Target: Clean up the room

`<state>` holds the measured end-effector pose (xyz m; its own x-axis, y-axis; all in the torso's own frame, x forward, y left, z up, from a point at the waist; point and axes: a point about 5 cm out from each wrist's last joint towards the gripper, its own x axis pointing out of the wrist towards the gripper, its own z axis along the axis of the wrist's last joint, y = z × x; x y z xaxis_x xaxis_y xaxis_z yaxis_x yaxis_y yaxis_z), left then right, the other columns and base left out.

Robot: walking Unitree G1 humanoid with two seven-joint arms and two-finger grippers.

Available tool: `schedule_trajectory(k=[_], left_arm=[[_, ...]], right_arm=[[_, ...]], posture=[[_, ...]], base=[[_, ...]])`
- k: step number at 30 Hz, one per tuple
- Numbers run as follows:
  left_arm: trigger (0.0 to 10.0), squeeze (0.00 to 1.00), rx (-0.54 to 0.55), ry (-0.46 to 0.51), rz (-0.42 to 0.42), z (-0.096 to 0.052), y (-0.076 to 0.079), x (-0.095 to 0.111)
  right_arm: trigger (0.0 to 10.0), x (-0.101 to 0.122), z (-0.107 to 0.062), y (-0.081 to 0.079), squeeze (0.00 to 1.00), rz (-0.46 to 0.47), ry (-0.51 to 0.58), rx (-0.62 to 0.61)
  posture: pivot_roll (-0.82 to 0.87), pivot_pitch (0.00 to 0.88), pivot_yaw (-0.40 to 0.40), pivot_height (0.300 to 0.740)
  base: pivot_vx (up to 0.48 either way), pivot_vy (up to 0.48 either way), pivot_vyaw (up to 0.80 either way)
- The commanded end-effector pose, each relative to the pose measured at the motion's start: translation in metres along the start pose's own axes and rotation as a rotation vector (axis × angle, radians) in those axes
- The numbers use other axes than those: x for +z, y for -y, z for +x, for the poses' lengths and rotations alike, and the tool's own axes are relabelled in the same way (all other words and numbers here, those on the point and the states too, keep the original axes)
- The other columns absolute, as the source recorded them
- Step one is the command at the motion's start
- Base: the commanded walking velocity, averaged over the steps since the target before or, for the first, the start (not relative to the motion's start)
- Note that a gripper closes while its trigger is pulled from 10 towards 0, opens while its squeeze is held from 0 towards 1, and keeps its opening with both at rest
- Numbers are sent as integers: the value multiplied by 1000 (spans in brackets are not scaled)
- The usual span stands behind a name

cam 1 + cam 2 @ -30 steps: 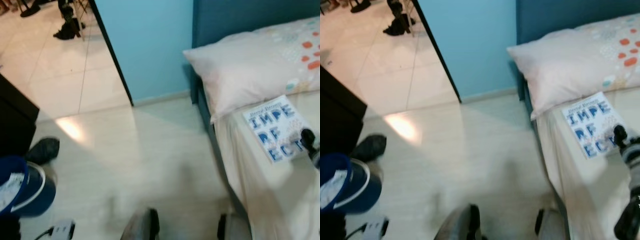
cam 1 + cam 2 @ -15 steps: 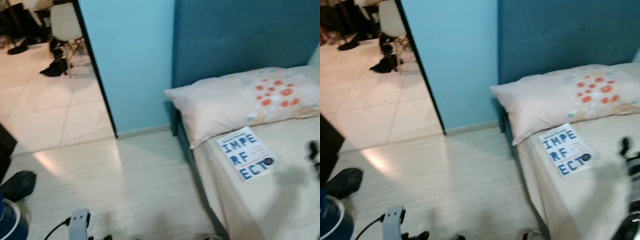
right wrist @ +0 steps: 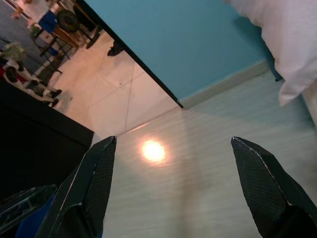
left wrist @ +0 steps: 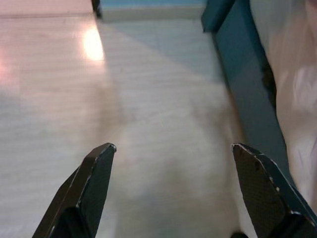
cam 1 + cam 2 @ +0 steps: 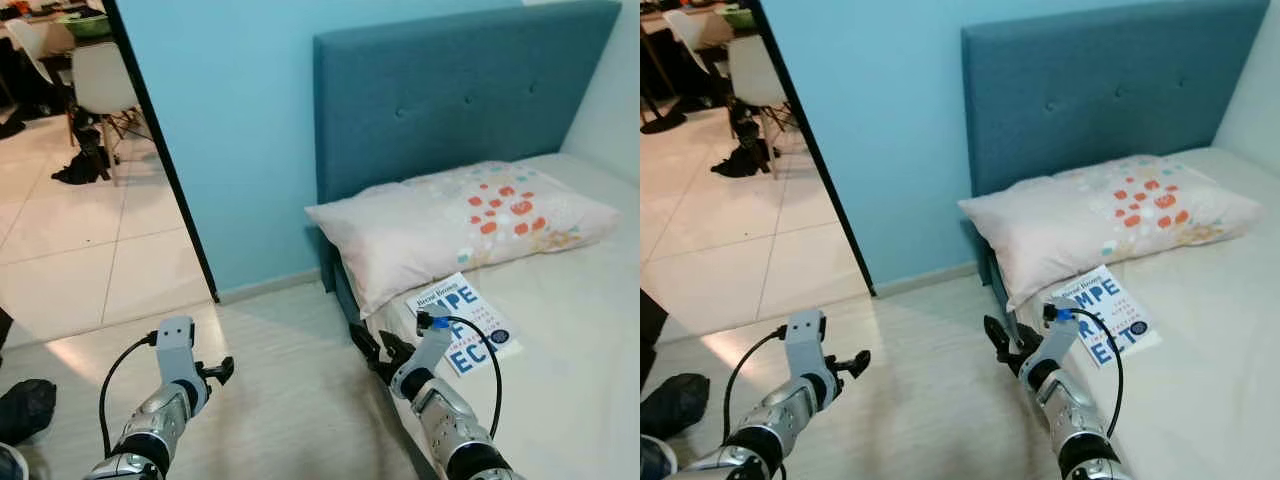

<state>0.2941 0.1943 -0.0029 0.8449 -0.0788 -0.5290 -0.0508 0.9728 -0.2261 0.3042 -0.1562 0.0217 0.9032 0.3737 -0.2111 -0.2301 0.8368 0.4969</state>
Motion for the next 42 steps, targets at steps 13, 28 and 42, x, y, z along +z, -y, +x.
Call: schedule_trajectory(k=[13,28,42], left_arm=[[10000,0,134,-461,83,-57,-24,-136],[10000,0,121,-479,85,-55,-18,-137],[10000,0,66,-462,130,-46,-5,-128]], right_arm=[[10000,-110,-118,72,0,20,-538,-567],[10000,-141,-171,83,0,-86,-748,-754],[10000,-139,-173,86,0,-121,-773,-776]], posture=[[54,0,12,727],[38,0,0,740],[21,0,12,740]], base=[[0,0,0],[-320,0,0],[-480,0,0]])
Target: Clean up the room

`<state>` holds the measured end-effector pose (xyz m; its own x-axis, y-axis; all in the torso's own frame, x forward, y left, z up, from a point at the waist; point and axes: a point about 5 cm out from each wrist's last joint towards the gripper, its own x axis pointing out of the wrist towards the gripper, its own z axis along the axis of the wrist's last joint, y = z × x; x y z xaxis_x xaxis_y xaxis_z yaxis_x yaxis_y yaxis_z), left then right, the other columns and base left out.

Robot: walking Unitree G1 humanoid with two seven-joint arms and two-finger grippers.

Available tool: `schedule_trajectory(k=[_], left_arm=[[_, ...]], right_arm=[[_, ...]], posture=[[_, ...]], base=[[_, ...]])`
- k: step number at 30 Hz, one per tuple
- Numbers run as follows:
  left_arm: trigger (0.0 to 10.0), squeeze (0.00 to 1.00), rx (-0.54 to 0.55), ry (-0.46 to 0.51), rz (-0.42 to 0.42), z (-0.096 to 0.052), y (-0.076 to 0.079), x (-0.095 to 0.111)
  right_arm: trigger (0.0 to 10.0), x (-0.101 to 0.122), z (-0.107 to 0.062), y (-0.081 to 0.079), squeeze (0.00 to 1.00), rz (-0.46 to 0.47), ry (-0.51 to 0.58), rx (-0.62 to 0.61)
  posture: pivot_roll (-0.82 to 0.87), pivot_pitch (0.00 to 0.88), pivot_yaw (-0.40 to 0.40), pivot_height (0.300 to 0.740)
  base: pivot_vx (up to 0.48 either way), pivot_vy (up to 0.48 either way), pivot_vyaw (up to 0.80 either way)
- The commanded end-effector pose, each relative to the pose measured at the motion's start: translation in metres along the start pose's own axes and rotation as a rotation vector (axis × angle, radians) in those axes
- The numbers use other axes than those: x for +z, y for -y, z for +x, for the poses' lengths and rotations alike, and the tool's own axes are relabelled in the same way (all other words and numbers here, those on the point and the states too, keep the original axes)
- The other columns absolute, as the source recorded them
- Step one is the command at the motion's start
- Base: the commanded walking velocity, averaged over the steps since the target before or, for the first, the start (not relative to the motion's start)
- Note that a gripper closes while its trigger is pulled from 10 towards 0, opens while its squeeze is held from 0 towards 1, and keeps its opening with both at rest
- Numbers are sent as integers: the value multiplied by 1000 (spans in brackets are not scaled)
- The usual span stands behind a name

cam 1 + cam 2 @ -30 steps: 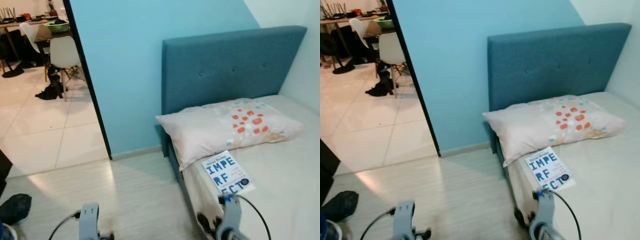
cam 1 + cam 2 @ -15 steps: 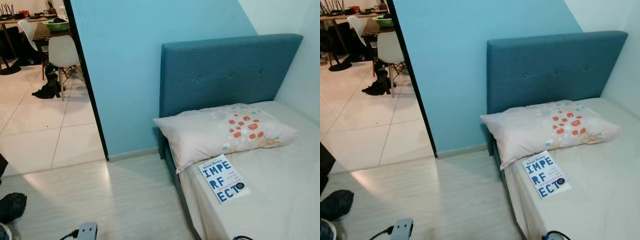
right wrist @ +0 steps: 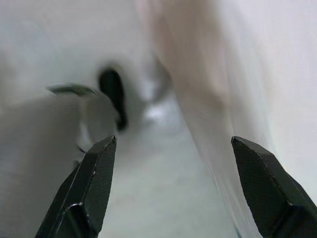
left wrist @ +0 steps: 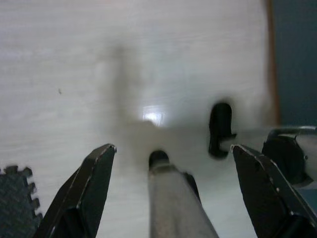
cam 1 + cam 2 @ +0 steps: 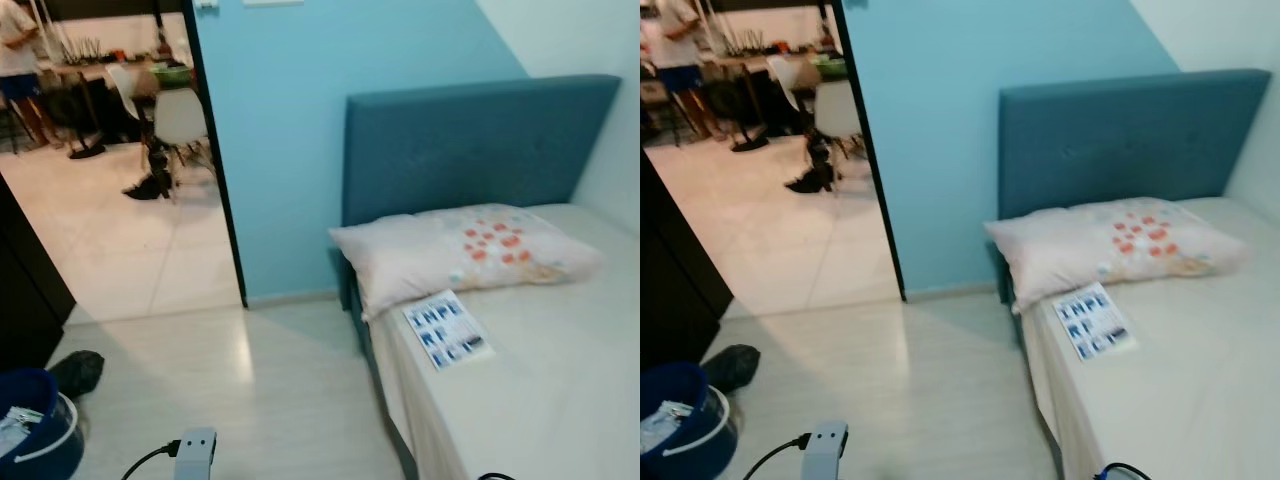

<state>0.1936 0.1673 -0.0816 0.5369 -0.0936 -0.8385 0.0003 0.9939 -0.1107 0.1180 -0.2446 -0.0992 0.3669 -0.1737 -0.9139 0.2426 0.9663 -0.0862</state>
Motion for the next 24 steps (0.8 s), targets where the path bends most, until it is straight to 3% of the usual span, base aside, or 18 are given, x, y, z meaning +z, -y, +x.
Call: schedule_trajectory(k=[1,5,10,24], left_arm=[[10000,0,25,-33,8,-3,-10,-10],[10000,0,38,-53,11,-5,-15,-17],[10000,0,49,-63,9,-6,-19,-23],[10000,0,32,-44,8,-5,-16,-17]], right_arm=[[10000,-3,0,-7,0,-13,-18,11],[10000,-6,0,-4,0,-30,-30,3],[10000,-14,-2,5,0,-50,-47,-12],[10000,-14,-2,8,0,-83,-58,-49]], posture=[[21,0,12,740],[29,0,9,740],[43,0,5,740],[47,0,11,740]], base=[[-480,0,0],[-480,0,0],[-440,0,-668],[-347,0,-665]])
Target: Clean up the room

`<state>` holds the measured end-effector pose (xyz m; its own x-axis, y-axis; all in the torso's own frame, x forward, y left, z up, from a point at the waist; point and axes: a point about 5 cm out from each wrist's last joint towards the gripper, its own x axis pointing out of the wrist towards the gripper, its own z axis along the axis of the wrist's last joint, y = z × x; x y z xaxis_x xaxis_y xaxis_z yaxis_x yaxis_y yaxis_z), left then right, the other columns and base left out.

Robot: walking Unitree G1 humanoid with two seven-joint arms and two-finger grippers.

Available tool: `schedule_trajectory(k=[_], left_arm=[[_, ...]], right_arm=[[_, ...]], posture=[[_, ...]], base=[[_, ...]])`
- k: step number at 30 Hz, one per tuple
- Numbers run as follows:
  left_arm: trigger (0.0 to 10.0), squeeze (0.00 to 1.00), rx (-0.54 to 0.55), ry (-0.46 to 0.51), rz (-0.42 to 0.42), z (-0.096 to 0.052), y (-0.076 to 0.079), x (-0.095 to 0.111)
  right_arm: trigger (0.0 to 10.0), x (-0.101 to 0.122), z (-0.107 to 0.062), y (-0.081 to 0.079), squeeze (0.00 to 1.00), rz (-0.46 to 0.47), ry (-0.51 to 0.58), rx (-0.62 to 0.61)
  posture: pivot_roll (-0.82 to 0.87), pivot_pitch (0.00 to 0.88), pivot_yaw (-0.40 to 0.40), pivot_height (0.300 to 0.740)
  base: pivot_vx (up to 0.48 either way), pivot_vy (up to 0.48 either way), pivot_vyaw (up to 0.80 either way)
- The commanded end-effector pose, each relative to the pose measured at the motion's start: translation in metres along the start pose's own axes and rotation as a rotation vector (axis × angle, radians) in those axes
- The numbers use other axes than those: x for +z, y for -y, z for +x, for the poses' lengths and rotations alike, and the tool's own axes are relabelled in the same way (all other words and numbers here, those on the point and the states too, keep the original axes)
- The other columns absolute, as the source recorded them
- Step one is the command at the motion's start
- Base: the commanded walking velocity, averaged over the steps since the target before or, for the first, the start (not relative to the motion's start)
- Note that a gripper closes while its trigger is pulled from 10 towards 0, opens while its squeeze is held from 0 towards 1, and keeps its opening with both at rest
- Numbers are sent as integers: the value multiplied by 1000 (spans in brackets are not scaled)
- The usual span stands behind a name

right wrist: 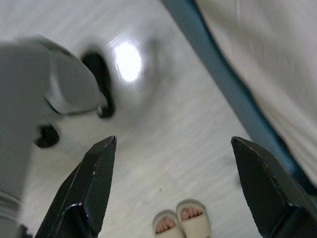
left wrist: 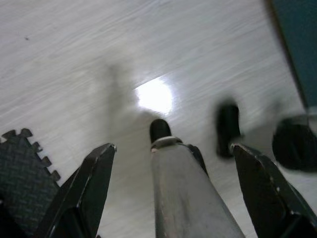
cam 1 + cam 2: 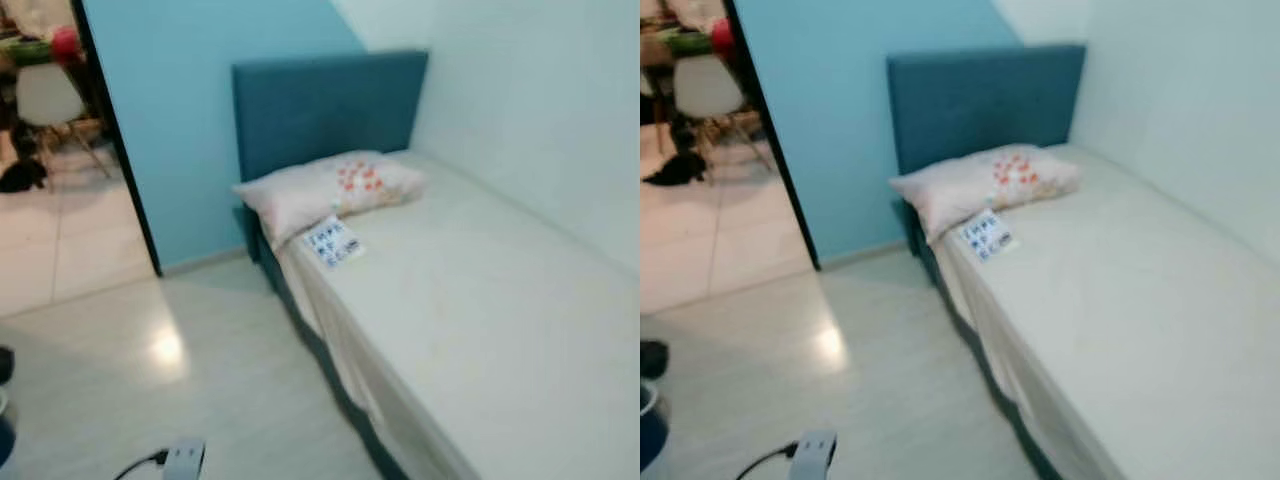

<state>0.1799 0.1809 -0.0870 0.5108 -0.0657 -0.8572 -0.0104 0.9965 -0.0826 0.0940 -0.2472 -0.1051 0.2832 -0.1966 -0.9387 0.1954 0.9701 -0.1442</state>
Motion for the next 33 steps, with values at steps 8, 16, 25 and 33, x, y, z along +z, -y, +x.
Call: schedule_trajectory(k=[8,16,25,33], left_arm=[[10000,0,-21,7,18,-1,-2,-2],[10000,0,-41,0,14,-1,-1,-5],[10000,0,-52,12,22,-1,-1,-3],[10000,0,-59,10,16,-1,0,-3]], right_arm=[[10000,4,0,-2,0,-20,1,-37],[10000,2,0,-3,0,-20,-7,-67],[10000,1,0,3,0,-18,-9,-85],[10000,-1,-1,10,0,-13,-12,-96]], posture=[[50,0,13,740],[50,0,14,740],[51,0,13,740],[46,0,15,740]], base=[[0,0,-656],[0,0,-652],[0,0,-651],[0,0,-652]])
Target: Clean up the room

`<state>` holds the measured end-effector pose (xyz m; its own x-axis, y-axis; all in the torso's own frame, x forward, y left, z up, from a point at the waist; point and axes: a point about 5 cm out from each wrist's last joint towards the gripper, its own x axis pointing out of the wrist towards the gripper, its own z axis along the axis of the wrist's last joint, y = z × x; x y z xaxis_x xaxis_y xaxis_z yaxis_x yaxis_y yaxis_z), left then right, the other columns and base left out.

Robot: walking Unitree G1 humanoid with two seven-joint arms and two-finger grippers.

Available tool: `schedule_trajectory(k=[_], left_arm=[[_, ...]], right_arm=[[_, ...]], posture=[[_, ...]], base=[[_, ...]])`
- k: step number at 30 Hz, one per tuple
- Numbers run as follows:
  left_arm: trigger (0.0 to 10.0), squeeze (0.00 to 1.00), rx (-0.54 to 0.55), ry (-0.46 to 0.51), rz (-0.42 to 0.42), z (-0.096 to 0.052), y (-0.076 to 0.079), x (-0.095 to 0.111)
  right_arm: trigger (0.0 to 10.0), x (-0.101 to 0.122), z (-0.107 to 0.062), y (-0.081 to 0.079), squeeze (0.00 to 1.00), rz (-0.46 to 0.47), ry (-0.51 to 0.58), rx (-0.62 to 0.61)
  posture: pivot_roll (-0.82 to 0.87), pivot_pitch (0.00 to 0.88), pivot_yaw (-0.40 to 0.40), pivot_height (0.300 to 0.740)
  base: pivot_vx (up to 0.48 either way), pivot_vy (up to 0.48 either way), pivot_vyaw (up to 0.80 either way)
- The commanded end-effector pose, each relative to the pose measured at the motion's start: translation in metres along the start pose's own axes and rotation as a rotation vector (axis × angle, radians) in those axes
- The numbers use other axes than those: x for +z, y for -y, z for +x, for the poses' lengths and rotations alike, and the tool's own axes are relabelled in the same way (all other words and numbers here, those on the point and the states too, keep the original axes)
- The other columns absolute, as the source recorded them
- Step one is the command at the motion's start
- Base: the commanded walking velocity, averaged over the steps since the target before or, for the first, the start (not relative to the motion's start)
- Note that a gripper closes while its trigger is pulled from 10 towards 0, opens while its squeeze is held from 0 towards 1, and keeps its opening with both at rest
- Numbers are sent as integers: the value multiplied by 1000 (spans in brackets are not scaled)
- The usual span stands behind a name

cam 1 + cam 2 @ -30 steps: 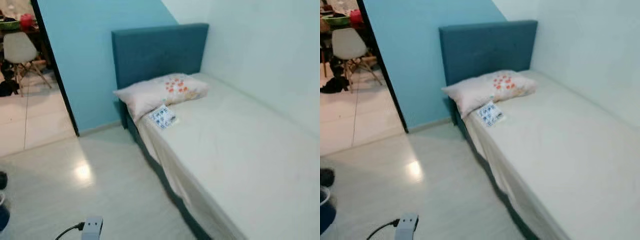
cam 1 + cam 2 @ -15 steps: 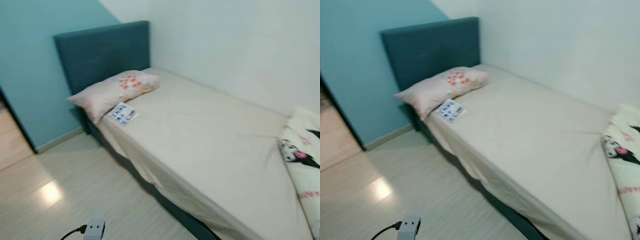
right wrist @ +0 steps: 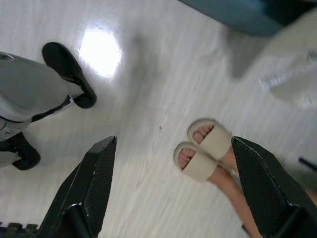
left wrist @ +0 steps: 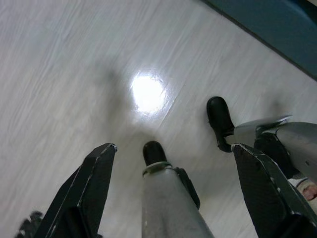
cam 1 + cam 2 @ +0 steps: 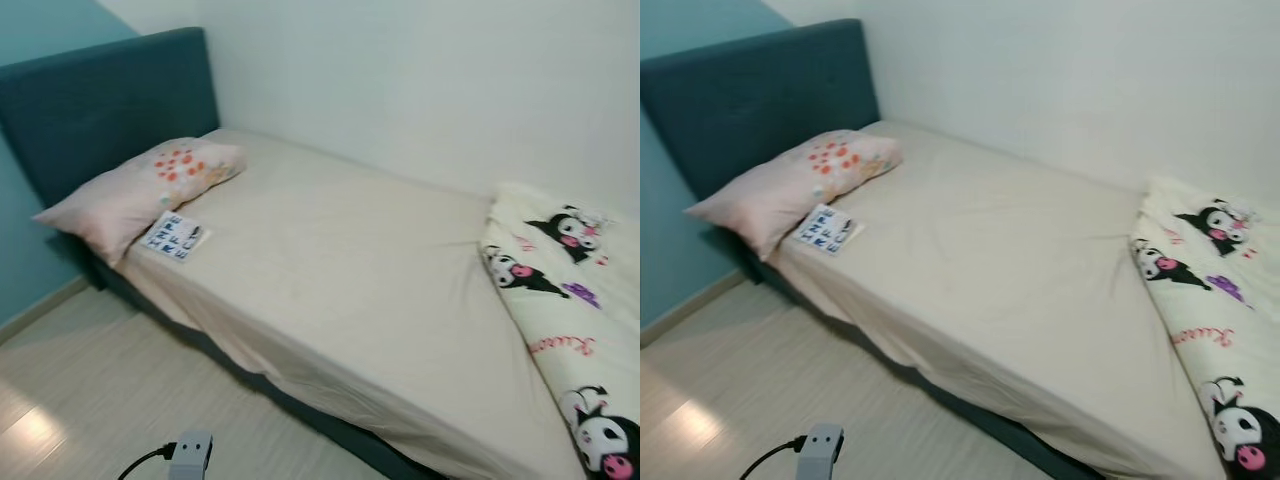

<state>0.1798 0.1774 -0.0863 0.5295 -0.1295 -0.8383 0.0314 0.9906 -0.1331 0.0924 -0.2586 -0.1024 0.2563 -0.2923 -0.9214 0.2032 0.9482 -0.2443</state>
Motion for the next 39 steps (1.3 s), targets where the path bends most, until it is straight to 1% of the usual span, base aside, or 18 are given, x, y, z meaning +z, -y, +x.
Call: schedule_trajectory(k=[1,13,18,22,24,30,39], left_arm=[[10000,0,6,-13,6,-1,-3,-3],[10000,0,4,-7,-18,-1,-3,-2],[10000,0,4,-6,-22,-1,-3,-1],[10000,0,3,-5,-27,-1,-3,-1],[10000,0,2,-6,-29,-1,-3,-1],[10000,0,0,-6,-45,0,-2,-1],[10000,0,-12,-7,-48,0,0,0]], right_arm=[[10000,-2,0,-2,0,7,-5,5],[10000,-4,0,5,0,15,-4,-2],[10000,-4,0,4,0,17,-3,-2],[10000,-1,0,0,0,26,8,-4],[10000,0,0,-2,0,37,16,-2],[10000,8,0,-13,0,42,34,17],[10000,12,0,-19,0,41,40,28]], posture=[[46,0,15,740],[48,0,16,740],[48,0,16,740],[46,0,15,740],[45,0,16,740],[43,0,15,740],[41,0,14,740]], base=[[0,0,-650],[0,0,-649],[0,0,-649],[0,0,-641],[0,-244,-438],[0,-476,0],[0,-480,-78]])
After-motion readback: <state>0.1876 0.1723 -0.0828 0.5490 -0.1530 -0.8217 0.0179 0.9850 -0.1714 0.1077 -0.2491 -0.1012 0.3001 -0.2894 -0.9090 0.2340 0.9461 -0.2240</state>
